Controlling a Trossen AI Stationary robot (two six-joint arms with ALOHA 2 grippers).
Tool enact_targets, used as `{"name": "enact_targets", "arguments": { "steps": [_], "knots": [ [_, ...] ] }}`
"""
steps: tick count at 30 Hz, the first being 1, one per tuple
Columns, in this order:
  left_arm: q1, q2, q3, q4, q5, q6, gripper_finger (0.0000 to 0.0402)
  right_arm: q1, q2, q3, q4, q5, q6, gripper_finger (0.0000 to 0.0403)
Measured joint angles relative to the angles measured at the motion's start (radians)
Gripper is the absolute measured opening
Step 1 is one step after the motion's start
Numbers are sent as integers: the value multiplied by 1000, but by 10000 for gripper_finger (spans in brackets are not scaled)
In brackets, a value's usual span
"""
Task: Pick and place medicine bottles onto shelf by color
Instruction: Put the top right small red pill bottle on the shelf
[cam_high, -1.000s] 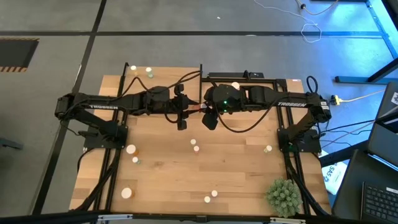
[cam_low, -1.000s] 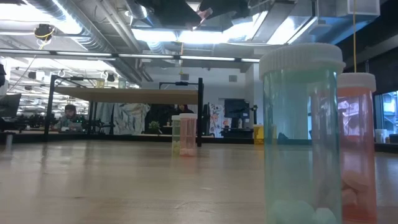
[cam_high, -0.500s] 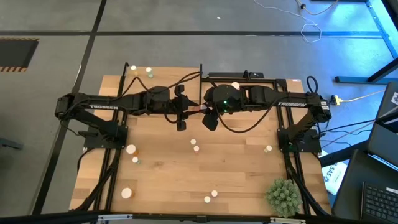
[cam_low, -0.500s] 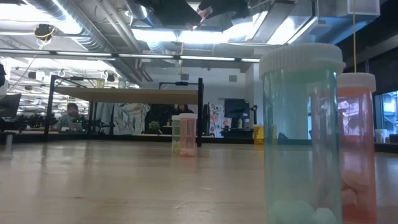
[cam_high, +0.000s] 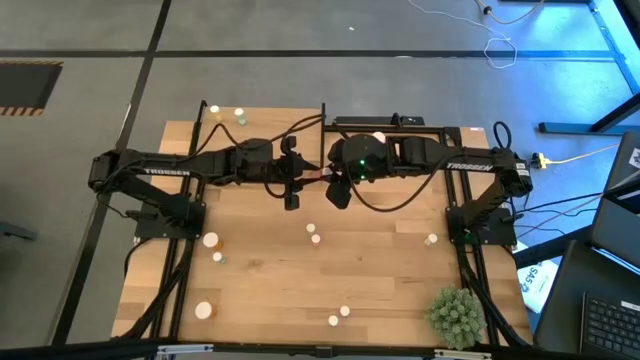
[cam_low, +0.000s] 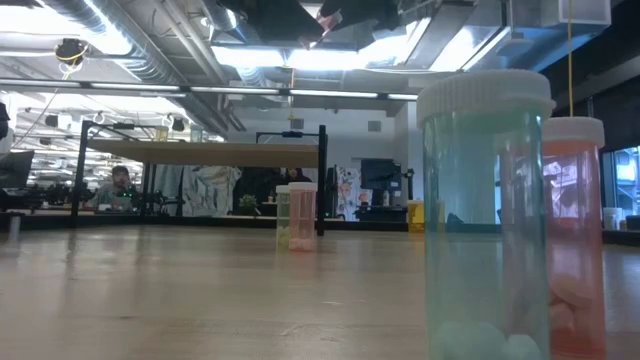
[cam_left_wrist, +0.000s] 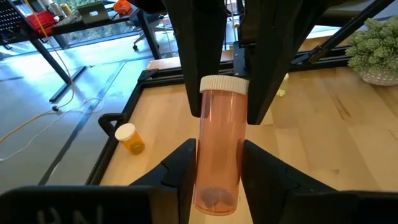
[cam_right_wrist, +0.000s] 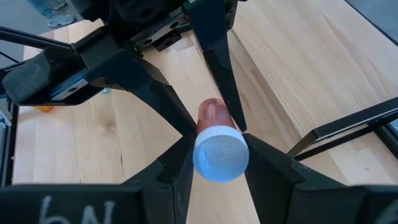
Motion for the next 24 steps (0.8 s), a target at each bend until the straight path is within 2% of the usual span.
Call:
{"name": "enact_targets", "arguments": {
  "steps": [24],
  "knots": [
    [0, 0, 0, 0, 0, 1, 108, -10, 0, 0, -2, -42, -49, 132]
  ]
}}
